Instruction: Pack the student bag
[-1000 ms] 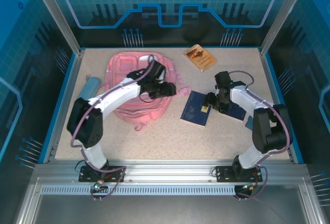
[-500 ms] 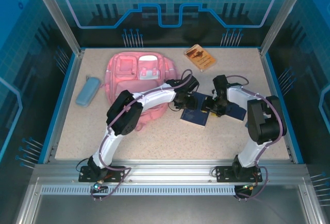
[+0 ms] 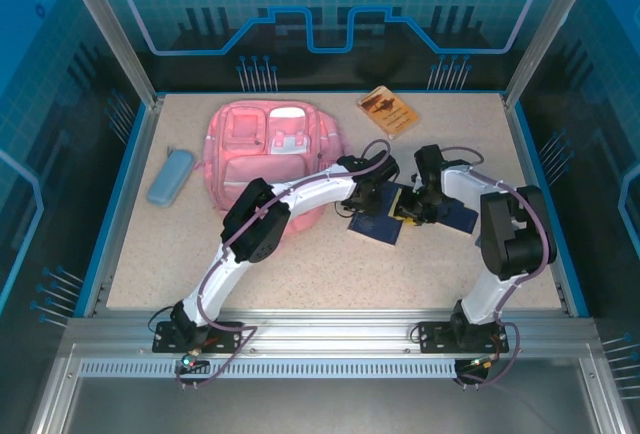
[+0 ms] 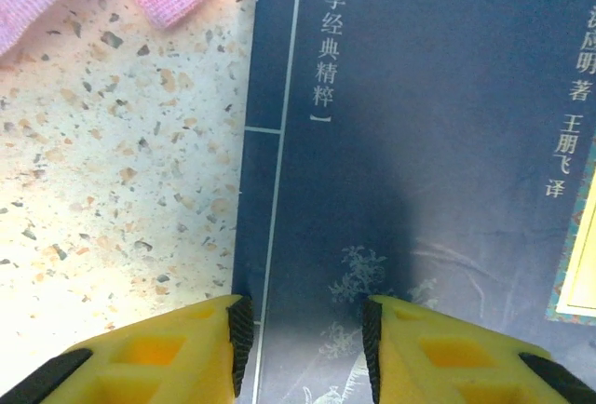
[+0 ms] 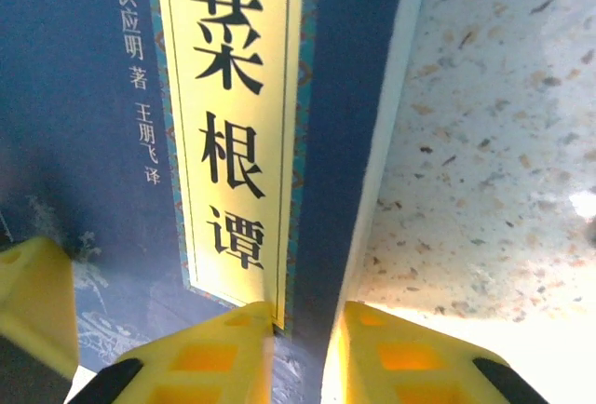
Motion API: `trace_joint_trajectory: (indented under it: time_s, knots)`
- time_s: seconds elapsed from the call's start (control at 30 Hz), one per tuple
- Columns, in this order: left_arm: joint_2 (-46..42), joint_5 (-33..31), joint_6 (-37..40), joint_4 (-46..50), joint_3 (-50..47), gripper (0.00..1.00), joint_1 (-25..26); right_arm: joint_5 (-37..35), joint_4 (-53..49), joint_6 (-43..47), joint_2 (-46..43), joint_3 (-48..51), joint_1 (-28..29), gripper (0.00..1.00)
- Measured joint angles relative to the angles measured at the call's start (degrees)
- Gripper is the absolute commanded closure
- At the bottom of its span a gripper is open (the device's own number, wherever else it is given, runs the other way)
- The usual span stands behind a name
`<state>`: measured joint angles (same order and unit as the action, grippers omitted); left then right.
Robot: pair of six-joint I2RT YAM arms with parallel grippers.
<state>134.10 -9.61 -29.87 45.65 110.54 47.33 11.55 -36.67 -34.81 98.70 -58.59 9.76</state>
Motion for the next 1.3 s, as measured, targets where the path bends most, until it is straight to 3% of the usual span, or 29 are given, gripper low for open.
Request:
trace_joint_trajectory:
  time_s: [0.13, 0.33, 0.47, 0.7, 0.97, 1.3]
  knots:
    - [0.0, -0.22, 0.09, 0.55, 0.33, 0.59, -0.02, -0.13, -0.94, -0.48, -1.7, -0.31, -0.07, 1.0]
    - [-1.16, 1.88, 0.83, 0.63, -0.59, 0.44, -0.79, 0.15, -0.96, -0.72, -3.21, -0.33, -0.07, 1.0]
    - [-6.75, 8.15, 1.2, -1.33, -7.61, 0.31, -4.24, 1.51, -0.35, 0.98, -5.62, -0.33, -0.15, 1.0]
    - [-14.21, 21.62, -0.46, -9.2, -14.51, 0.27, -13.11, 8.79, 1.7, 4.76, -7.85, -0.31, -3.08, 1.0]
    - [-11.28, 30.42, -2.29, -13.38, -15.65, 0.25, -11.82, 19.1, 5.05, 5.92, -10.67, 1.46, -5.79, 1.0]
    - [-11.04, 38.58, -5.46, -21.62, -19.61, 0.15, -12.9, 28.26, 7.39, 5.92, -13.73, 2.49, -9.88, 1.0]
